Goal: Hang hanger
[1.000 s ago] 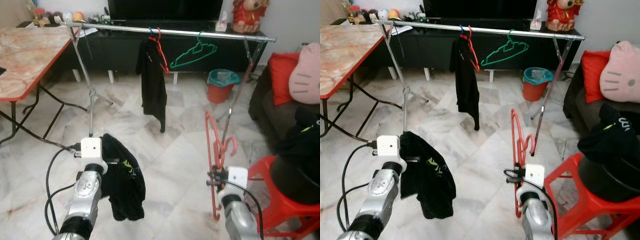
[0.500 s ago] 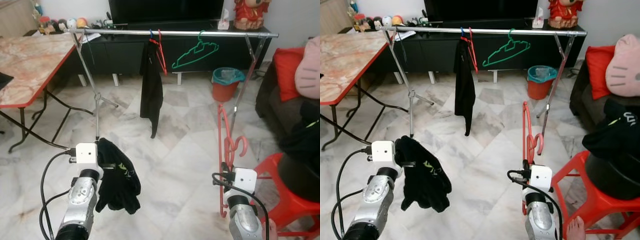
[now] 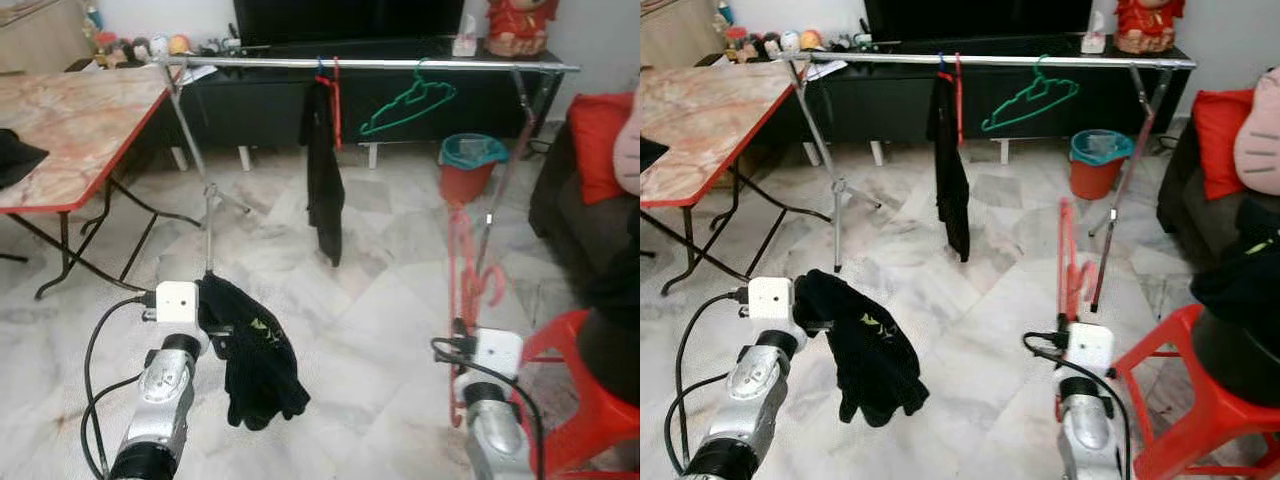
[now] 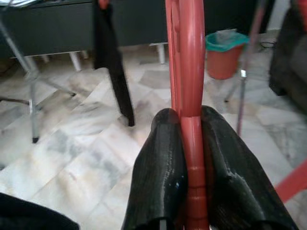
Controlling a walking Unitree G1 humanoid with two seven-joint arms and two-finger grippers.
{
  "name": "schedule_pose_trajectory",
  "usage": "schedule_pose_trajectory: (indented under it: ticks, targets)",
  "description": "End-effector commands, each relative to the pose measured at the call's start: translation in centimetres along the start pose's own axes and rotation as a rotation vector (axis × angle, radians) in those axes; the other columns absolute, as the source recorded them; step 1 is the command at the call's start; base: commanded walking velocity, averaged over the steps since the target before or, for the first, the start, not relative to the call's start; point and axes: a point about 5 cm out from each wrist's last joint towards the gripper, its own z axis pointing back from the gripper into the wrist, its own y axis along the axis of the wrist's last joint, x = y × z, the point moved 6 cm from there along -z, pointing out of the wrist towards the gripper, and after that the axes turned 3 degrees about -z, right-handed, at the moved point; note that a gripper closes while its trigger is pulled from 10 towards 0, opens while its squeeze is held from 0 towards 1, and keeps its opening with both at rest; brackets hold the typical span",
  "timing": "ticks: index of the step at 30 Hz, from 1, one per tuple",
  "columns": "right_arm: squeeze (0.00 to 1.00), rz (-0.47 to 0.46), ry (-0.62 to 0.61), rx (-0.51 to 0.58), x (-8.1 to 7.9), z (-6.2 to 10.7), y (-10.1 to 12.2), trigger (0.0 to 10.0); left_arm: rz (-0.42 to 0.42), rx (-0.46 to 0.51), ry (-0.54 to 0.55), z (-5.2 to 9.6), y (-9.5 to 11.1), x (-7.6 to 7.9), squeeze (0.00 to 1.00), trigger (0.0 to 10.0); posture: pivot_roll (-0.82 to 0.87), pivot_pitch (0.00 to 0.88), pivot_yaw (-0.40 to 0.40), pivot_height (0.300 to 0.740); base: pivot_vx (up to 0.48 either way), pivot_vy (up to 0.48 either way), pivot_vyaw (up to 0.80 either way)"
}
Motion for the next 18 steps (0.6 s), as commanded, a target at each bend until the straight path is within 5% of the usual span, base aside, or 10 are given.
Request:
schedule_pose_trajectory:
  ticks: [1, 12, 18]
  targets:
    - [0.0, 0.003, 0.0, 0.007, 0.1, 0.0, 0.0, 10.0, -0.023, 0.022, 0.014, 0.1, 0.5, -0.7, 0.0, 10.0, 0.02, 0.0, 0.038, 0.74, 0.0, 0.334, 0.0]
    - [0.0, 0.047, -0.03, 0.012, 2.5, 0.1, 0.4, 10.0, -0.012, 0.001, 0.0, 0.6, -0.3, 0.8, 0.0, 10.0, 0.0, 0.0, 0.023, 0.74, 0.0, 0.326, 0.0]
    - [0.0, 0.081, -0.011, 0.018, 3.0, 0.4, 0.6, 10.0, -0.013, 0.0, 0.011, 0.9, -0.5, 0.5, 0.0, 10.0, 0.0, 0.0, 0.012, 0.74, 0.0, 0.0, 0.0]
